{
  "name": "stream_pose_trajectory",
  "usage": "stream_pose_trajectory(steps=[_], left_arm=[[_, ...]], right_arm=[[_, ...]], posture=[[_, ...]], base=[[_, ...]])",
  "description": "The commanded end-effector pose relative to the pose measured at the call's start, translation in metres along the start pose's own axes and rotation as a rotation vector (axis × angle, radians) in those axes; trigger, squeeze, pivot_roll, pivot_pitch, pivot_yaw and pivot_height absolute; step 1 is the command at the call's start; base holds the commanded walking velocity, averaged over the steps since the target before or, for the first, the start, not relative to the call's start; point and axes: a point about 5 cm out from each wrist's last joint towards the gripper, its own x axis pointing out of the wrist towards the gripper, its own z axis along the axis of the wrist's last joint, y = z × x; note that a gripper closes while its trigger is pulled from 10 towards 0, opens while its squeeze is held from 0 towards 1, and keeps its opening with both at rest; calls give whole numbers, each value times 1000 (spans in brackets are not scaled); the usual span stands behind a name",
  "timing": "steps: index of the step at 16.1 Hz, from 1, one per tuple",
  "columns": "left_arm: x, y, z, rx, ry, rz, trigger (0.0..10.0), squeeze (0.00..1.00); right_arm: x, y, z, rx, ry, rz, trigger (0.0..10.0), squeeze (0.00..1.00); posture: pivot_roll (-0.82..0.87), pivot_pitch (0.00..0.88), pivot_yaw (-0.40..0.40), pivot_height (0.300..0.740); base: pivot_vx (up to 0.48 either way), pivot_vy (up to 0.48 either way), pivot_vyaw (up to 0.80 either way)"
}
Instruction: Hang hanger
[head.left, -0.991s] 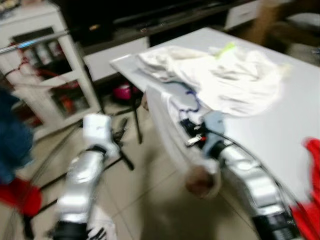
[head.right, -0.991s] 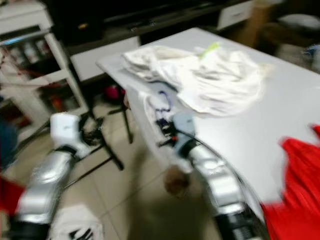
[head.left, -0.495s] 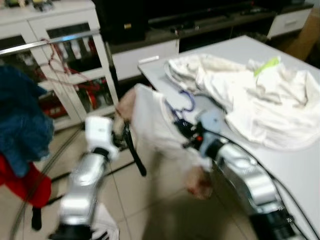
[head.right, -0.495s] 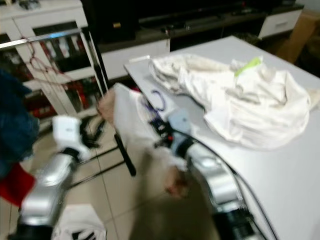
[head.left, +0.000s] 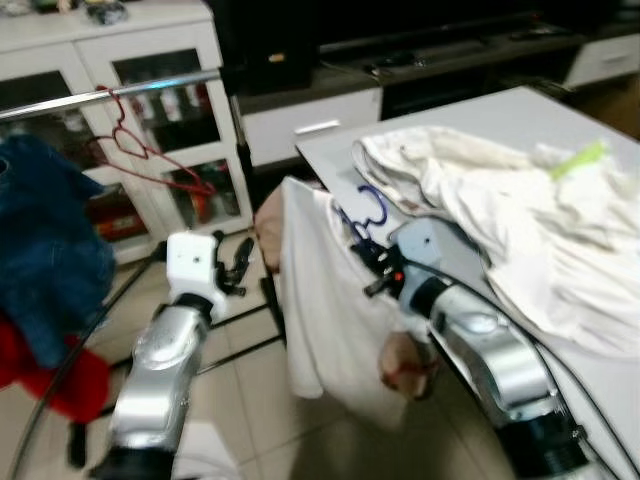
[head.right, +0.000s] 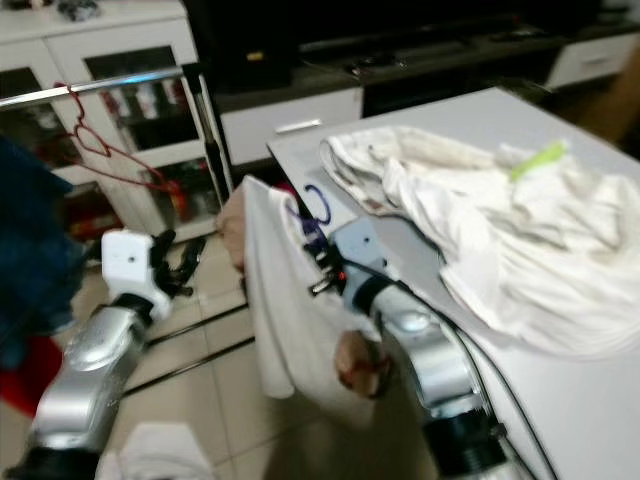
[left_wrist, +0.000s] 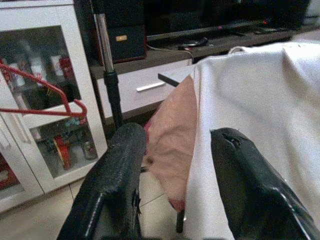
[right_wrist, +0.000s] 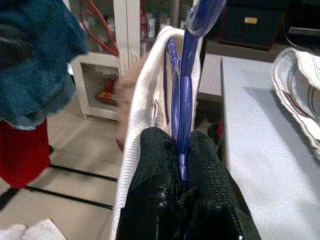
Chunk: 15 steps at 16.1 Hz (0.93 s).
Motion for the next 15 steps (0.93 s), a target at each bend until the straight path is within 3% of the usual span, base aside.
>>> stream_pose_trajectory(steps=[1,3,7,9,13,15], left_arm=[[0,5,5,25,-14,13,10000,0],[1,4,4,29,-14,4,10000,0],[-1,5,5,33,-17,8,10000,0],[-1,5,5,36,-18,6,10000,0],[-3,3,3,51,-15,-10,10000,0],[-4,4,3,56,-15,-9,10000,0]], right_arm=[[2,-1,12,-19,-46,-10,10000,0],[2,-1,11,-39,-36,-9,10000,0],[2,-2,11,-29,-30,-9,10000,0],[2,-5,11,14,-42,-42,10000,0],[2,-5,13,-42,-44,-30,10000,0],[1,-2,12,-44,-23,2,10000,0]], posture=[[-6,0,72,740],[-7,0,71,740],[-4,0,63,740],[-4,0,63,740],[-2,0,65,740],[0,0,65,740]], base=[[382,0,0],[388,0,0],[411,0,800],[412,0,0],[414,0,0],[412,0,800]])
